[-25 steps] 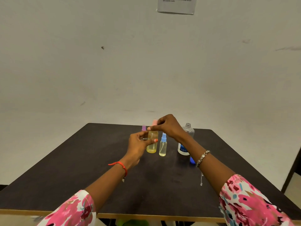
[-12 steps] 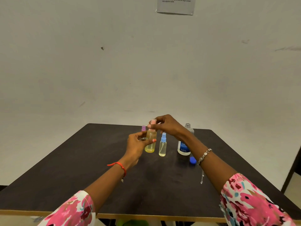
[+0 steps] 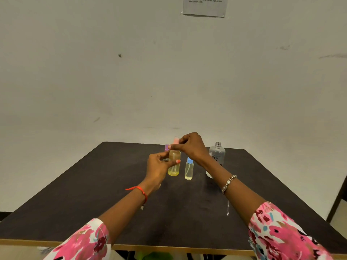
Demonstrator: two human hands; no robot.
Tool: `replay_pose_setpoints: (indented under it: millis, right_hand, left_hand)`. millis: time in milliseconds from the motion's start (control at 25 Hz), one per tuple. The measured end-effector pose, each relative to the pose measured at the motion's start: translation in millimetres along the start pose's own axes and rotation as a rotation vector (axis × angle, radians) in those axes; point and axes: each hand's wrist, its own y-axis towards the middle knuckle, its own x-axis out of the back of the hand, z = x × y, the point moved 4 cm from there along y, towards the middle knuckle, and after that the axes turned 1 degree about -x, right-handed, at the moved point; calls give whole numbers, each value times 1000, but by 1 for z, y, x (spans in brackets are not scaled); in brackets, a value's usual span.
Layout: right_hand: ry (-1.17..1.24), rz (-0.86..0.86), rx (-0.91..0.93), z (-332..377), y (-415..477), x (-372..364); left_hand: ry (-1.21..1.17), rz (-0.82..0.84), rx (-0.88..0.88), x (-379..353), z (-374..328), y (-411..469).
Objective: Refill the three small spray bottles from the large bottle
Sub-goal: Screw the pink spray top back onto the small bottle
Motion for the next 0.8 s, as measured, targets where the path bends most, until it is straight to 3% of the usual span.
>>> replay_pose_setpoints:
  millis: [160, 360, 800]
  right_hand:
    - [-49, -124, -16, -2, 0, -8]
    - [146, 263, -25, -9, 9, -16]
    - [152, 23, -45, -4, 5, -54]
  left_hand:
    - [0, 22, -15, 0, 0, 0]
    - [-18, 41, 10, 12, 1, 4]
    - [-47, -36, -26, 35, 21, 9]
